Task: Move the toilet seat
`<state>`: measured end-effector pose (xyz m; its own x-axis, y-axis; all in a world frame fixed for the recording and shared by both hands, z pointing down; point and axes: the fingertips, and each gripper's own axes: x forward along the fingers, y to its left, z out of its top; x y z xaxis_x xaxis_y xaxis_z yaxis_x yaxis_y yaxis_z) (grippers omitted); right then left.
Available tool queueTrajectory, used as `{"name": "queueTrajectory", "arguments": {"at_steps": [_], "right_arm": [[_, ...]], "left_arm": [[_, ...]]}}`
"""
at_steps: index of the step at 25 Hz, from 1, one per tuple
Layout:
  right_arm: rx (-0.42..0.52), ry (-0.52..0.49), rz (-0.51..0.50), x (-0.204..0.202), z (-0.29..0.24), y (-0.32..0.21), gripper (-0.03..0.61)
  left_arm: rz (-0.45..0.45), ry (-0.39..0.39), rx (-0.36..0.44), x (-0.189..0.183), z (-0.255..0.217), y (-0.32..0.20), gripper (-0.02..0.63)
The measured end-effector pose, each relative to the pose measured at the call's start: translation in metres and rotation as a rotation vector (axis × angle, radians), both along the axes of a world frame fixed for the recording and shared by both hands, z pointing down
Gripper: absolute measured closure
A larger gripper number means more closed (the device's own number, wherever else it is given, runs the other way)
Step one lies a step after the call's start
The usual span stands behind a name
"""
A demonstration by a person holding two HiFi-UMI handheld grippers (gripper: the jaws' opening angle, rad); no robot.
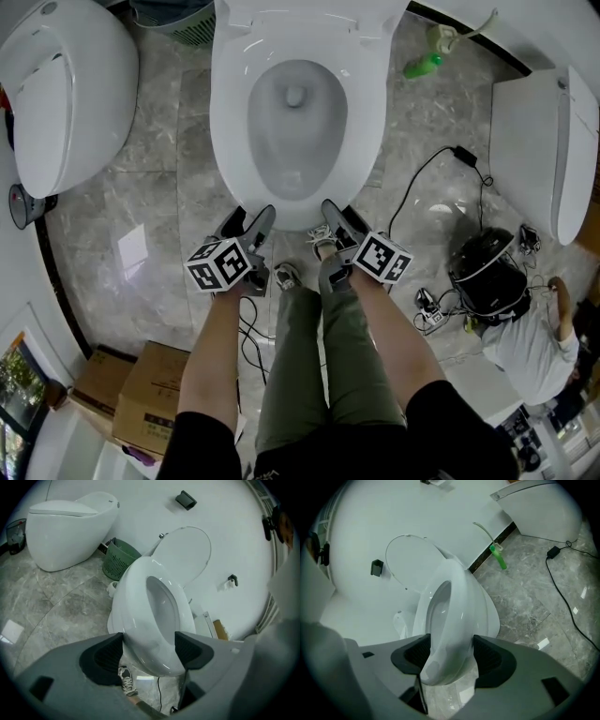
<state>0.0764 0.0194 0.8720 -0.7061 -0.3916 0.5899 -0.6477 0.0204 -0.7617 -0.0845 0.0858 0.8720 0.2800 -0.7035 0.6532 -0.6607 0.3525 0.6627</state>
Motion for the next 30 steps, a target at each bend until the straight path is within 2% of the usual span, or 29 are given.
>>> {"name": "queueTrajectory", "arguments": {"at_steps": [4, 16, 27, 30], "right_arm": [[0.001, -0.006, -0.027, 0.001, -0.002, 0.002, 0.299], [-0.049, -0.111, -0.006, -0.005, -0.029, 0.001, 0.278], [-0.028, -0.218, -0.111, -0.013, -0.078, -0.003, 0.273], [-0.039, -0.222, -0.129, -0.012, -0.090, -0.004, 0.274]], "left_arm": [[-0.006, 0.016, 0.011, 0.001, -0.004, 0.000, 0.268], [0.003, 0.055, 0.045, 0.002, -0.027, 0.001, 0.275], [-0.042, 0.116, 0.116, -0.003, -0.070, 0.000, 0.284], [-0.035, 0.130, 0.131, -0.006, -0.082, -0.001, 0.307]]}}
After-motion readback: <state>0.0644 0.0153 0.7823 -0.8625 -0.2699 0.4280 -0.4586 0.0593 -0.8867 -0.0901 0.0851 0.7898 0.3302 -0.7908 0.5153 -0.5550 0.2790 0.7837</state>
